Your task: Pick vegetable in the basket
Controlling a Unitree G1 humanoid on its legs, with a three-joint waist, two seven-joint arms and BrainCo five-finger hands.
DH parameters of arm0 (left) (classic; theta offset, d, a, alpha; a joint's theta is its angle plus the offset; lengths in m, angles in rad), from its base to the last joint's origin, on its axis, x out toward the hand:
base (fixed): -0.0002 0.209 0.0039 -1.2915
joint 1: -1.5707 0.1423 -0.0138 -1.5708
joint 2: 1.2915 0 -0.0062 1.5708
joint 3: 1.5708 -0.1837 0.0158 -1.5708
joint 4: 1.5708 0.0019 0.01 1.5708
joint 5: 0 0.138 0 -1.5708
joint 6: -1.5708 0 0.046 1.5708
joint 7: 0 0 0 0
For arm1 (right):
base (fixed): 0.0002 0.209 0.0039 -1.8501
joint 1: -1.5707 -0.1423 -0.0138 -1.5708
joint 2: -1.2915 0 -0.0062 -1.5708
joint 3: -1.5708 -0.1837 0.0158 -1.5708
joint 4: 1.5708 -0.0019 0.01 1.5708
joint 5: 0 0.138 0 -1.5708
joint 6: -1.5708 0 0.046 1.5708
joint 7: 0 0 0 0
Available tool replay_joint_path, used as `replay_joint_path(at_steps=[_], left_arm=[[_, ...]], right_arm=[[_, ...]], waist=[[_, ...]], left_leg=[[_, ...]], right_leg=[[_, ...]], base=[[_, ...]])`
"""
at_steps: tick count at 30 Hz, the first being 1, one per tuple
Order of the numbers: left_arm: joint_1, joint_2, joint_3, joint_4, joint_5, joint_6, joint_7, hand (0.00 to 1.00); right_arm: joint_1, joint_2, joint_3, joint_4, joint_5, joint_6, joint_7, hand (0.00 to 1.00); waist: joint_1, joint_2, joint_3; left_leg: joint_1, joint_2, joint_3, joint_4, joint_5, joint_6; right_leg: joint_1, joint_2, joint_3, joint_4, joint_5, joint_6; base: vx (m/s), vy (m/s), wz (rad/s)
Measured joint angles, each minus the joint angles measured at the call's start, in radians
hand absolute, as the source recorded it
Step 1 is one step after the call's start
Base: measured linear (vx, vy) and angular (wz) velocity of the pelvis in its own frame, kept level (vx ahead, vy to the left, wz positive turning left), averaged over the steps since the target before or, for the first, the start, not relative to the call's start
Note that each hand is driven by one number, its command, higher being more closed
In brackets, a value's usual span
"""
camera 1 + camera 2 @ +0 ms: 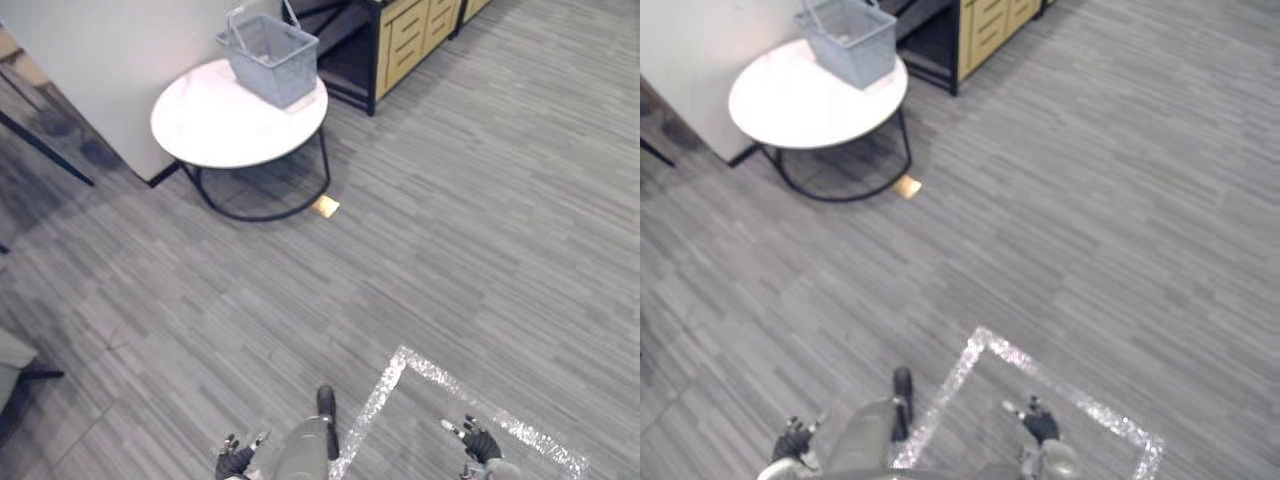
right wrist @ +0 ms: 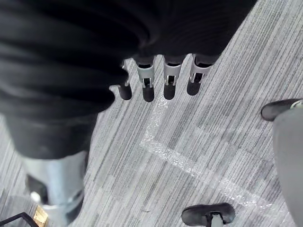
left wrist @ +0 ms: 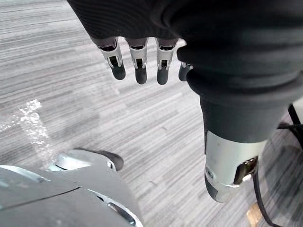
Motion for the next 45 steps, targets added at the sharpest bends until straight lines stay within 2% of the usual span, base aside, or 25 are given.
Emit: replay_joint_path(at_steps=[1,2,3,4,6,8,9,11,13,15,16,18,20,22,23,24,26,28,31,33,37,40,41,43,45], left_arm=[[0.000,0.006,-0.002,0.003,0.000,0.002,0.003,0.00],[0.006,0.007,-0.008,0.003,0.000,0.002,0.004,0.00],[0.009,0.007,-0.034,0.002,0.002,0.002,0.004,0.00],[0.009,0.014,-0.053,0.001,0.002,0.003,0.003,0.00],[0.006,0.034,-0.109,0.001,0.003,0.012,-0.001,0.00],[0.001,0.034,-0.114,0.000,0.004,0.016,-0.001,0.00],[-0.006,0.034,-0.111,0.000,0.006,0.016,-0.002,0.00],[-0.019,0.019,-0.101,-0.005,0.010,0.016,-0.002,0.00],[-0.023,-0.020,-0.064,-0.044,0.010,0.015,-0.002,0.00],[-0.035,-0.036,-0.056,-0.050,0.010,0.015,-0.002,0.00],[-0.039,-0.055,-0.042,-0.042,0.010,0.016,-0.001,0.00],[-0.042,-0.086,-0.014,-0.037,0.010,0.016,0.000,0.00],[-0.035,-0.105,0.035,-0.027,0.010,0.016,0.001,0.00],[-0.033,-0.127,0.059,-0.016,0.010,0.018,0.000,0.00],[-0.035,-0.140,0.061,-0.017,0.010,0.018,0.000,0.00],[-0.033,-0.148,0.067,-0.015,0.009,0.022,-0.001,0.00],[-0.032,-0.158,0.097,-0.015,0.004,0.025,-0.002,0.00],[-0.030,-0.156,0.106,-0.019,-0.003,0.022,-0.005,0.00],[0.005,-0.155,0.124,-0.024,-0.012,0.020,-0.004,0.00],[0.007,-0.151,0.114,-0.030,-0.031,0.013,-0.002,0.00],[0.004,-0.157,0.111,-0.033,-0.033,0.007,0.000,0.00],[0.004,-0.158,0.110,-0.030,-0.038,0.000,-0.002,0.00],[0.005,-0.153,0.111,-0.026,-0.038,-0.001,-0.002,0.00],[0.006,-0.137,0.114,-0.022,-0.038,-0.005,-0.003,0.00],[0.007,-0.109,0.113,-0.008,-0.037,-0.006,-0.002,0.00]], right_arm=[[0.000,-0.003,-0.013,0.005,0.000,0.000,0.001,0.00],[0.005,-0.007,-0.029,0.009,0.000,0.000,0.000,0.00],[0.016,-0.013,-0.027,0.009,-0.001,0.000,-0.001,0.00],[0.018,-0.013,-0.026,0.009,-0.001,0.000,0.000,0.00],[0.023,-0.011,-0.026,0.004,0.001,-0.001,0.005,0.00],[0.024,-0.015,-0.029,0.002,0.002,-0.008,0.008,0.00],[0.034,-0.014,-0.035,-0.005,0.002,-0.010,0.010,0.00],[0.053,-0.005,-0.072,-0.004,0.002,-0.010,0.014,0.00],[0.089,0.003,-0.094,-0.021,0.002,-0.009,0.015,0.00],[0.097,0.009,-0.103,-0.037,0.002,-0.008,0.013,0.00],[0.095,0.010,-0.117,-0.041,0.002,-0.007,0.013,0.00],[0.098,0.008,-0.137,-0.055,0.002,-0.006,0.012,0.00],[0.102,0.001,-0.142,-0.056,0.002,0.001,0.009,0.00],[0.093,-0.008,-0.146,-0.057,0.001,0.007,0.010,0.00],[0.093,-0.018,-0.146,-0.065,0.001,0.012,0.011,0.00],[0.095,-0.025,-0.146,-0.074,0.001,0.013,0.012,0.00],[0.101,-0.033,-0.138,-0.075,0.001,0.014,0.011,0.00],[0.093,-0.043,-0.121,-0.073,0.000,0.016,0.010,0.00],[0.061,-0.042,-0.101,-0.069,0.000,0.015,0.008,0.00],[0.056,-0.042,-0.087,-0.068,0.000,0.015,0.006,0.00],[0.065,-0.043,-0.046,-0.085,0.002,0.012,-0.017,0.00],[0.085,-0.051,-0.006,-0.113,0.002,0.006,-0.027,0.00],[0.085,-0.052,0.017,-0.113,0.002,0.006,-0.027,0.00],[0.072,-0.055,0.054,-0.104,0.000,0.007,-0.019,0.00],[0.033,-0.054,0.089,-0.052,-0.011,0.008,-0.001,0.00]], waist=[[-0.003,0.001,-0.002],[-0.004,0.003,-0.003],[-0.006,0.003,-0.005],[-0.007,0.006,-0.003],[-0.036,0.009,0.001],[-0.060,0.017,0.007],[-0.065,0.019,0.009],[-0.063,0.023,0.019],[-0.065,0.037,0.019],[-0.061,0.035,0.023],[-0.060,0.043,0.025],[-0.061,0.074,0.035],[-0.060,0.081,0.033],[-0.061,0.101,0.015],[-0.062,0.127,0.010],[-0.063,0.142,0.008],[-0.063,0.151,0.004],[-0.056,0.156,0.008],[-0.042,0.149,0.012],[-0.017,0.147,0.013],[-0.003,0.147,0.014],[-0.001,0.148,0.015],[0.005,0.142,0.010],[0.016,0.119,-0.018],[0.026,0.074,-0.057]], left_leg=[[0.024,-0.006,-0.001,0.003,-0.024,0.003],[0.087,-0.017,0.002,-0.014,-0.065,0.010],[0.162,-0.024,0.023,-0.051,-0.096,0.021],[0.193,-0.028,0.029,-0.065,-0.108,0.024],[0.305,-0.044,0.032,-0.105,-0.132,0.037],[0.402,-0.049,0.037,-0.162,-0.135,0.040],[0.448,-0.050,0.041,-0.183,-0.137,0.044],[0.522,-0.053,0.041,-0.214,-0.141,0.046],[0.580,-0.043,0.029,-0.250,-0.184,0.016],[0.598,-0.039,0.023,-0.253,-0.225,-0.009],[0.610,-0.023,0.012,-0.239,-0.259,-0.034],[0.632,0.023,-0.003,-0.201,-0.322,-0.073],[0.695,0.060,-0.009,-0.171,-0.356,-0.069],[0.648,0.110,-0.034,0.026,-0.329,-0.061],[0.567,0.155,-0.069,0.236,-0.265,-0.078],[0.475,0.184,-0.131,0.432,-0.114,-0.127],[0.378,0.207,-0.177,0.642,0.107,-0.187],[0.277,0.230,-0.145,0.802,0.077,-0.182],[0.176,0.222,-0.061,0.775,-0.035,-0.154],[0.141,0.203,-0.025,0.540,-0.087,-0.125],[0.165,0.177,0.006,-0.027,-0.055,-0.093],[0.149,0.197,0.077,-0.124,-0.046,-0.099],[0.146,0.194,0.088,-0.091,-0.007,-0.096],[0.131,0.149,0.101,-0.034,0.000,-0.073],[0.116,0.065,0.151,0.007,-0.092,-0.013]], right_leg=[[-0.016,-0.002,0.006,0.063,0.036,0.006],[-0.069,-0.002,0.020,0.222,0.133,0.025],[-0.152,-0.010,0.021,0.418,0.287,0.062],[-0.198,-0.014,0.017,0.526,0.323,0.082],[-0.355,-0.012,-0.053,0.862,0.301,0.071],[-0.459,0.035,-0.096,0.983,0.223,0.078],[-0.517,0.064,-0.117,0.977,0.182,0.079],[-0.577,0.069,-0.189,0.841,0.116,0.035],[-0.575,0.036,-0.307,0.512,0.093,-0.007],[-0.574,0.025,-0.318,0.327,0.098,-0.010],[-0.573,0.020,-0.302,0.120,0.114,-0.001],[-0.566,0.012,-0.276,-0.024,0.147,0.010],[-0.566,0.004,-0.304,0.081,0.204,0.014],[-0.557,0.022,-0.321,0.180,0.168,-0.040],[-0.523,0.048,-0.342,0.193,0.124,-0.059],[-0.480,0.072,-0.354,0.193,0.086,-0.071],[-0.412,0.093,-0.355,0.182,0.035,-0.087],[-0.334,0.118,-0.340,0.137,0.013,-0.102],[-0.213,0.147,-0.294,0.016,0.013,-0.102],[-0.142,0.153,-0.264,-0.060,0.022,-0.088],[-0.086,0.146,-0.251,-0.125,0.024,-0.084],[-0.025,0.140,-0.254,-0.179,-0.001,-0.043],[-0.006,0.132,-0.229,-0.195,-0.007,-0.033],[0.006,0.082,-0.172,-0.229,-0.020,-0.014],[-0.051,-0.004,-0.089,-0.165,-0.020,-0.006]], base=[[0.52,0.276,-0.24],[0.48,0.280,-0.24],[0.46,0.270,-0.27],[0.42,0.228,-0.21],[0.36,0.156,-0.07],[0.43,0.112,-0.03],[0.48,0.041,0.06],[0.36,-0.018,0.17],[0.34,-0.082,0.45],[0.34,-0.146,0.32],[0.46,-0.270,0.22],[0.59,-0.357,0.20],[0.51,-0.330,0.01],[0.47,-0.365,-0.08],[0.51,-0.409,-0.10],[0.51,-0.370,-0.10],[0.50,-0.241,-0.11],[0.45,-0.183,-0.23],[0.33,-0.083,-0.57],[0.27,0.035,-0.58],[0.31,0.168,-0.54],[0.41,0.312,-0.23],[0.48,0.385,-0.30],[0.51,0.389,-0.41],[0.51,0.364,-0.41]])
